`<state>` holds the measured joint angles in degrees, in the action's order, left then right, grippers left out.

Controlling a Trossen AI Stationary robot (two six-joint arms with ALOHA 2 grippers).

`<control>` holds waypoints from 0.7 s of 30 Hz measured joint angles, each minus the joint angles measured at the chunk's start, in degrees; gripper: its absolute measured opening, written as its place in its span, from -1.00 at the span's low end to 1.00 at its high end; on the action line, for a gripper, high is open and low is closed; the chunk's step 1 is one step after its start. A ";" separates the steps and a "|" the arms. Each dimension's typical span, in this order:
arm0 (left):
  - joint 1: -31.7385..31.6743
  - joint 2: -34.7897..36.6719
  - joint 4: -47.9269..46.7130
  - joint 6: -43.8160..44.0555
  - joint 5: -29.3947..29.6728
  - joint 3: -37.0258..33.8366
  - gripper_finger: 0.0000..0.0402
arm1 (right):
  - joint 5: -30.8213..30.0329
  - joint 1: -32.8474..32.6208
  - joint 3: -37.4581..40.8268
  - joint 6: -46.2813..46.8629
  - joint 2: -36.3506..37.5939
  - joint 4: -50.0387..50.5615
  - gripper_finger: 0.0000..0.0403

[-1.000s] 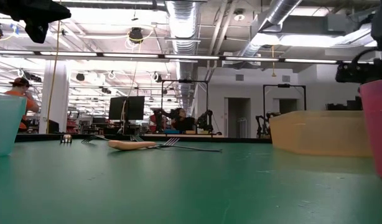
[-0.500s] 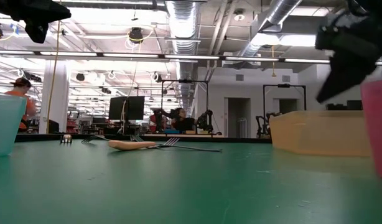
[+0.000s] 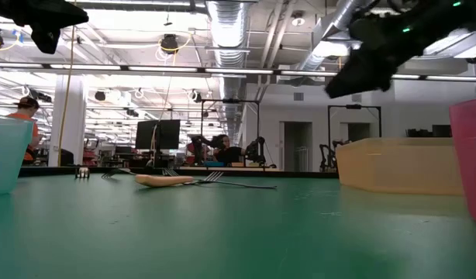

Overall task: Sort silverware by color (type)
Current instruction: Put the black fork into the pink bin

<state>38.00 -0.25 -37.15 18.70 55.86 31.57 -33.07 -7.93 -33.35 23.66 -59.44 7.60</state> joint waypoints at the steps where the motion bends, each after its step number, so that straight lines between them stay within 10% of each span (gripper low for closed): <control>1: 0.02 0.00 -0.02 -0.01 -0.02 0.00 -0.89 | 0.15 0.70 0.00 -1.19 -1.65 -2.99 -0.30; 9: 0.02 0.00 -0.03 0.04 -0.01 0.00 -0.89 | 5.93 5.49 -0.66 -8.50 -14.76 -25.53 -0.30; 21: 0.02 -0.01 -0.02 0.11 -0.01 0.00 -0.89 | 12.23 8.01 -22.54 -20.38 -37.50 -24.63 -0.30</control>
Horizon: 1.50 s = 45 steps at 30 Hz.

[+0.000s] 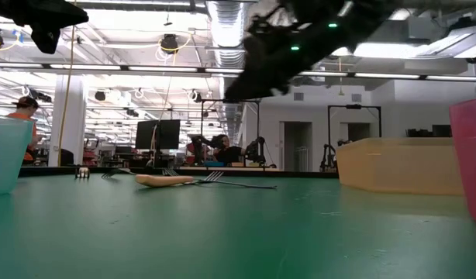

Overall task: Sort silverware by color (type)
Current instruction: Put the black fork into the pink bin

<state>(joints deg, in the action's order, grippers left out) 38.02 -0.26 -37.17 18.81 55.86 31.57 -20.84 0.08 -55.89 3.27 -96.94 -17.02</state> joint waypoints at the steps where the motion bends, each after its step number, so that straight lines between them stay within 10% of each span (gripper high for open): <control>1: -0.01 0.01 0.00 0.02 0.02 0.00 -0.89 | 1.00 0.10 -2.28 -0.73 -1.88 0.53 -0.30; 24: -0.02 0.01 0.01 -0.04 -0.37 0.00 -0.89 | 11.09 3.84 -43.24 -6.74 -35.75 7.74 -0.30; 45: -0.01 -0.01 -0.02 -0.07 -0.90 0.00 -0.89 | 14.70 8.76 -50.83 0.17 -45.82 13.54 -0.30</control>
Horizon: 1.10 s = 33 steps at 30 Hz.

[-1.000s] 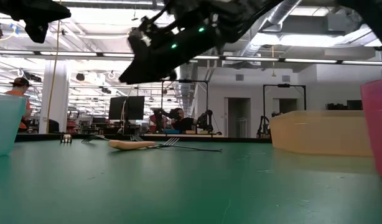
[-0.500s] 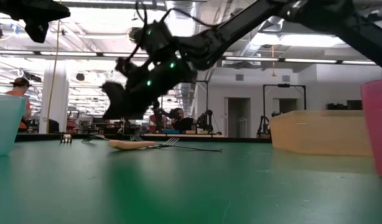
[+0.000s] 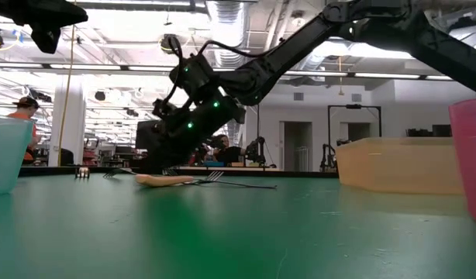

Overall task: Sort silverware by color (type)
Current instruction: Put the black fork into the pink bin

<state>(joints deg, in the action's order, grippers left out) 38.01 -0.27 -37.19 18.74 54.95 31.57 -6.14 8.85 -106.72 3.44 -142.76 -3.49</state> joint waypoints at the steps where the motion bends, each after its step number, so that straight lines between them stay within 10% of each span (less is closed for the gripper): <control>1: 0.01 0.02 0.02 -0.01 0.01 0.00 -0.89 | 0.14 0.04 0.01 0.00 -0.04 0.29 -0.30; 33: 0.01 0.02 -0.31 0.18 0.09 0.00 -0.89 | -0.42 -0.18 -0.18 0.99 -3.08 -3.57 -0.30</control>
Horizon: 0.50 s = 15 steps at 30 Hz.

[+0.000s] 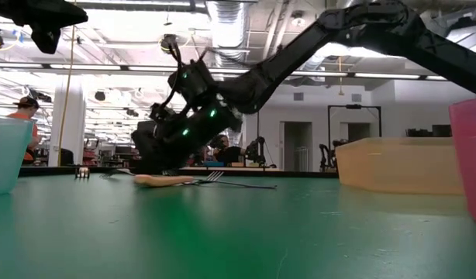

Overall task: Sort silverware by color (type)
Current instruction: Put the black fork into the pink bin

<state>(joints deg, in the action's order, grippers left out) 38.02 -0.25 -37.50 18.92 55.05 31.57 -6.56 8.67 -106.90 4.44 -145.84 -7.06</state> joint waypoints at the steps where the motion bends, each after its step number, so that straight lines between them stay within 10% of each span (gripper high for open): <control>1: -0.02 -0.01 0.02 0.02 -0.01 0.00 -0.89 | -0.14 0.00 -0.02 0.22 -0.42 -0.51 -0.30; 15: 0.00 -0.09 -0.11 0.31 -0.26 0.00 -0.89 | 0.35 -0.19 0.25 -0.45 0.50 0.22 -0.30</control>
<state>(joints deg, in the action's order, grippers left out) 38.02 -0.34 -37.60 19.22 54.79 31.57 -6.21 8.47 -106.65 3.98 -145.34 -6.83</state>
